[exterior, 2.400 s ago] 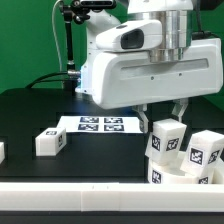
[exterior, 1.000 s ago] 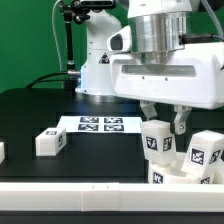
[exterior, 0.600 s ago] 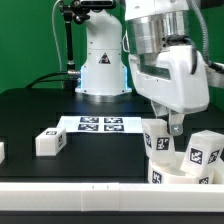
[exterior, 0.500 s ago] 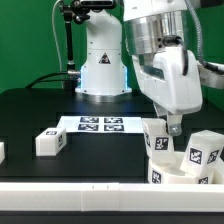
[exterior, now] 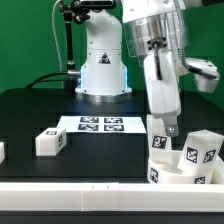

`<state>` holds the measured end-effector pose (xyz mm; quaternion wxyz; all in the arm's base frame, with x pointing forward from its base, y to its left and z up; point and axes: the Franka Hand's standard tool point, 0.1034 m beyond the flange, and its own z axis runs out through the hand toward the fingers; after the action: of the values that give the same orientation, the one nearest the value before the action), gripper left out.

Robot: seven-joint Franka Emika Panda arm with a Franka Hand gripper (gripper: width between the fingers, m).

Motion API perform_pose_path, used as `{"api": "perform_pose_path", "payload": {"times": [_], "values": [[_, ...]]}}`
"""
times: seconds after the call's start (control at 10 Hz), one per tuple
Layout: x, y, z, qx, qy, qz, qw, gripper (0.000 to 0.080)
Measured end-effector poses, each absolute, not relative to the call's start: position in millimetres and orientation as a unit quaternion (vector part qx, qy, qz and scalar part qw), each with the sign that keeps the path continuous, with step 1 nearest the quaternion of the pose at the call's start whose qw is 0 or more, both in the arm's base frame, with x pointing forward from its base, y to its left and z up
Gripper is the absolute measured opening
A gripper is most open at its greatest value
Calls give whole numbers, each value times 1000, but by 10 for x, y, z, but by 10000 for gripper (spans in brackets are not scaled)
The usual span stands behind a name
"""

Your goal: Assemble stool

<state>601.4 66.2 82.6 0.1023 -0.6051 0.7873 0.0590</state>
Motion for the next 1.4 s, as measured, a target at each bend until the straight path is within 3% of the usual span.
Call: {"api": "perform_pose_path", "payload": {"times": [0.1, 0.2, 0.3, 0.4, 0.7, 1.0, 1.4], "values": [[6013, 664, 824, -609, 784, 59, 102, 409], [6013, 666, 824, -609, 784, 59, 102, 572], [6014, 672, 834, -611, 783, 59, 103, 572], [6031, 694, 917, -623, 773, 58, 107, 633], [6077, 723, 1136, -658, 741, 50, 123, 648], [6068, 721, 1107, -730, 671, 39, 126, 648], [6065, 773, 1227, -907, 411, 34, 78, 648]]}}
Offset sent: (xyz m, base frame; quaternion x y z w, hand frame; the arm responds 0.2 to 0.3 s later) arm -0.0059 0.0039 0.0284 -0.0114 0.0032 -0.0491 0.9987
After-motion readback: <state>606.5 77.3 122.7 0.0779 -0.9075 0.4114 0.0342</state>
